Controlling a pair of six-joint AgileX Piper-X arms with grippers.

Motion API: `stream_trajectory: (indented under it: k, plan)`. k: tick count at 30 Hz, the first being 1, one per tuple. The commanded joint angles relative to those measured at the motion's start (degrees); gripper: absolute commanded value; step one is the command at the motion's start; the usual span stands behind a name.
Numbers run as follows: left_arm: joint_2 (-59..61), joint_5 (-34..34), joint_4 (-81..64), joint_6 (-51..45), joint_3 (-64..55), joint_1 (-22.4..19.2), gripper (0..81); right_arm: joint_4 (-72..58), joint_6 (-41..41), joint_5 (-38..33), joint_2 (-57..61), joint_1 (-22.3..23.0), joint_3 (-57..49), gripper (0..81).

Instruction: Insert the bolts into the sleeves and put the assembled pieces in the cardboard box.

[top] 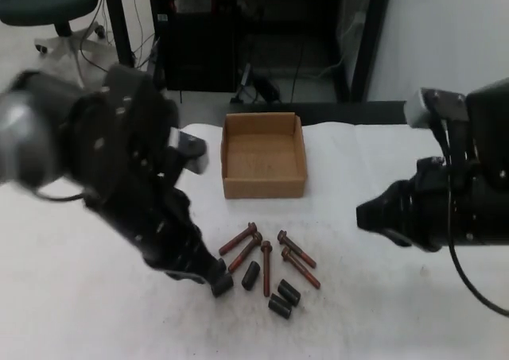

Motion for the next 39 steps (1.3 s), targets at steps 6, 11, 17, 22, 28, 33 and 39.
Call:
stream_trajectory:
  k: [6, 11, 17, 22, 28, 33, 39]
  plan:
    - [3.9, -0.1, -9.6, 2.7, -4.6, 0.1, 0.0, -6.9, 2.5, -1.7, -3.9, -0.2, -0.8, 0.8]
    - [4.4, 1.0, -15.9, 2.8, -5.5, -0.1, 15.2, -6.1, 2.1, -4.7, -4.0, -0.2, -0.8, 8.7]
    - [10.3, -5.5, -9.1, 9.7, -11.3, -1.1, 35.9, -5.3, 2.1, -5.5, -4.0, -0.2, -0.8, 17.5]
    - [16.8, -7.1, -6.8, 11.9, -16.9, -2.7, 35.9, -5.3, 0.7, -5.6, -4.0, -0.2, -0.8, 17.5]
    - [23.9, -12.8, -1.1, 11.7, -22.3, -3.1, 35.9, -5.0, -0.6, -5.8, -4.0, -2.1, -0.8, 17.5]
    - [26.5, -14.0, -2.0, 11.7, -22.8, -3.1, 35.9, -1.0, -0.6, -6.4, -4.3, -6.6, -0.8, 17.5]
    - [27.9, -14.0, -4.9, 11.7, -22.8, -3.3, 35.9, 2.1, -1.8, -8.4, -4.6, -11.4, -0.8, 17.5]
